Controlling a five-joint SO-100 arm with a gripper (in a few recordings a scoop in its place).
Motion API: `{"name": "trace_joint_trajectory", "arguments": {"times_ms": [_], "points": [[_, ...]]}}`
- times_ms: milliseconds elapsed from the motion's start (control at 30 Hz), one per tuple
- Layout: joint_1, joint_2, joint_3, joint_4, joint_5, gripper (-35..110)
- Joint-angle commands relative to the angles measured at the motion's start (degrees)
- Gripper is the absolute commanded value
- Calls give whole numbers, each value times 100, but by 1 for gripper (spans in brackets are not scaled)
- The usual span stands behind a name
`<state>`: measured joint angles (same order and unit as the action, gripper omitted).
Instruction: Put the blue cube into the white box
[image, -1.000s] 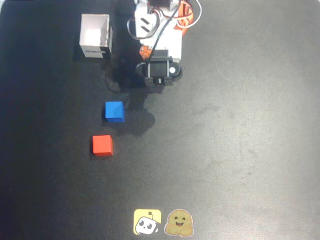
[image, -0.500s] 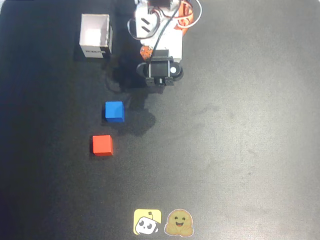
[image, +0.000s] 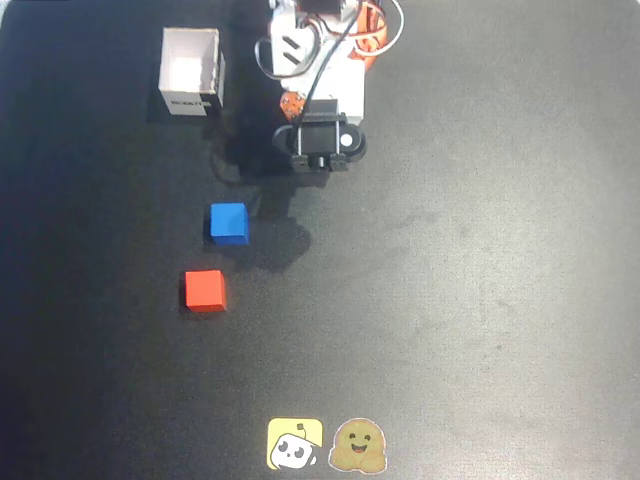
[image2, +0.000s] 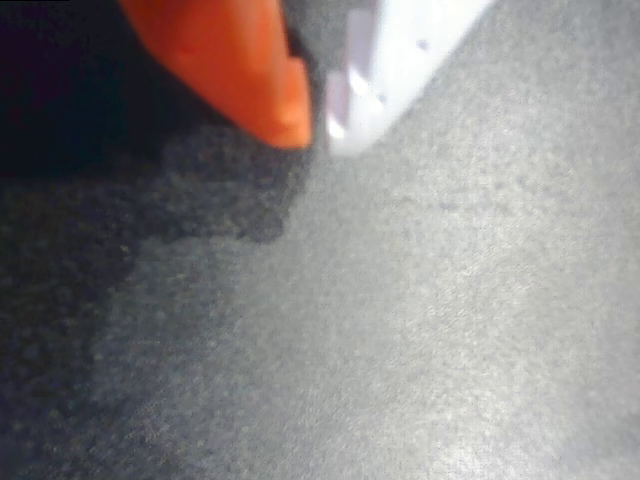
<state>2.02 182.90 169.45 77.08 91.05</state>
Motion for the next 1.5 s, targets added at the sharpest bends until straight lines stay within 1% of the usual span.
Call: {"name": "trace_joint_trajectory", "arguments": {"times_ms": [0,933,1100,1300,1467], "points": [[35,26,-18,18,-44,0],[114,26,-18,18,-26,0],[141,18,-26,-193,-9,0],[167,-105,-668,-9,-44,0],[316,-1099,-1424,-185,-299,0]]}}
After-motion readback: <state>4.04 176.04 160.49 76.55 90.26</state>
